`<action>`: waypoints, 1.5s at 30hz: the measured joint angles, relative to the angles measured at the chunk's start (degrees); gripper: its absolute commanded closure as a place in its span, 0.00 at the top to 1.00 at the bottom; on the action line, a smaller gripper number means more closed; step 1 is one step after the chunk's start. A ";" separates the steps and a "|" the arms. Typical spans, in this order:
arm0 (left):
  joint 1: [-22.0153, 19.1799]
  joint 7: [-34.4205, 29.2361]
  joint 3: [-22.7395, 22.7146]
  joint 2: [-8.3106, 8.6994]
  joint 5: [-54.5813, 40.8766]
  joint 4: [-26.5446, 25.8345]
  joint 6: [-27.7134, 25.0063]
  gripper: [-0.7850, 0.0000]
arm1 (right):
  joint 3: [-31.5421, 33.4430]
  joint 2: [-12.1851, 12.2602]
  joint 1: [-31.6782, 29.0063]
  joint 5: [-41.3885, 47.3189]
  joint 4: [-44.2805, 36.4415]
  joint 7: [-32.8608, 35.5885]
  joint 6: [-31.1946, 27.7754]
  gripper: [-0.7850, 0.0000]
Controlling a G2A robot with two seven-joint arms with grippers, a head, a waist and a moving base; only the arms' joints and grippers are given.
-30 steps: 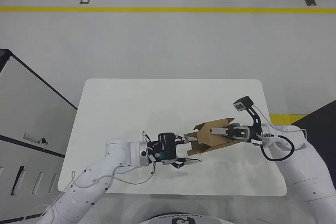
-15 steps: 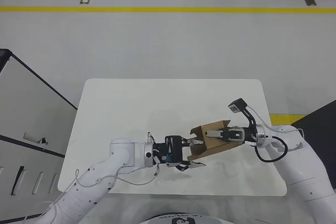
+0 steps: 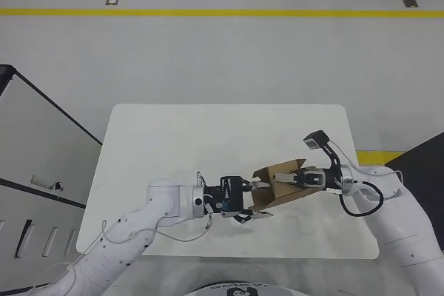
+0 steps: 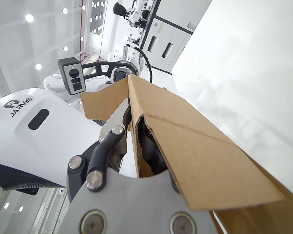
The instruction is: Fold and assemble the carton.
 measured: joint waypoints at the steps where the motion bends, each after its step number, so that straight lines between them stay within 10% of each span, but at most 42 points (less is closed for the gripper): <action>1: 0.23 0.18 -0.33 0.09 0.07 -0.02 0.03 0.60 | 0.20 0.03 -0.05 0.63 -0.02 0.17 -0.02 0.00; 33: 2.35 3.61 -3.19 0.94 2.68 -1.06 2.28 0.35 | -0.09 1.72 -0.67 3.32 -4.05 1.09 0.94 0.00; 41: 2.07 3.70 -3.13 0.83 2.88 -0.90 3.68 0.00 | -0.64 2.10 -0.26 4.57 -4.23 1.24 1.09 0.00; 45: 2.06 4.03 -3.12 0.77 3.24 -0.99 4.75 0.00 | -0.96 2.30 0.00 4.63 -4.40 1.44 1.29 0.00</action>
